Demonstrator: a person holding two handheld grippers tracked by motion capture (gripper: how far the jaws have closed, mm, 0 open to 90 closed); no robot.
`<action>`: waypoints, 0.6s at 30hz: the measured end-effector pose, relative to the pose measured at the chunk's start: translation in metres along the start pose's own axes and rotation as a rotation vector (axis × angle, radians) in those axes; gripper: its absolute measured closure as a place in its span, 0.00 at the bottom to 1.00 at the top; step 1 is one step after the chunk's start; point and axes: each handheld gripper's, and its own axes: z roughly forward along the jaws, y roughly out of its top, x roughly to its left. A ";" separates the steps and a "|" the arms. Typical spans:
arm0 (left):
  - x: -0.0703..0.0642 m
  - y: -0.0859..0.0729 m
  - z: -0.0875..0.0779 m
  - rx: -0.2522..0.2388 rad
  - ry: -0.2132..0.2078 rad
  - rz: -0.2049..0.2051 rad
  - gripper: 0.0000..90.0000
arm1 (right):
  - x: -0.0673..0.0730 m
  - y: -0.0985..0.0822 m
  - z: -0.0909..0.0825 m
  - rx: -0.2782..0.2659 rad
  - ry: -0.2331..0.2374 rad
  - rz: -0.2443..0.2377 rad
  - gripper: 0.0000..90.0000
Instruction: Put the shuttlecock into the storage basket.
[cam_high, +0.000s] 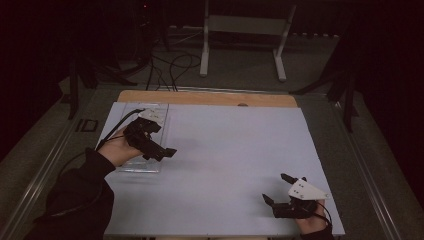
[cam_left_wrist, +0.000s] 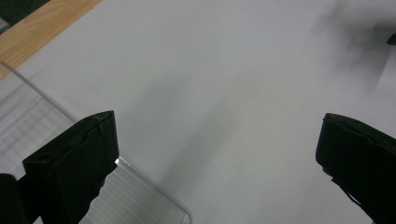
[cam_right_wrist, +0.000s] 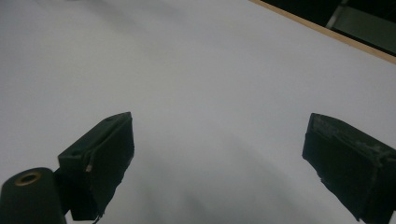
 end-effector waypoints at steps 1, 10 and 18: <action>-0.002 0.001 0.001 0.006 -0.007 0.007 0.00 | 0.000 0.000 0.000 0.000 0.000 0.000 0.10; -0.019 0.008 0.011 -0.011 -0.005 0.058 0.00 | 0.000 0.000 0.000 -0.001 0.000 -0.002 0.10; -0.031 0.008 0.019 -0.001 -0.037 0.090 0.00 | 0.000 0.001 0.000 -0.002 -0.001 -0.006 0.10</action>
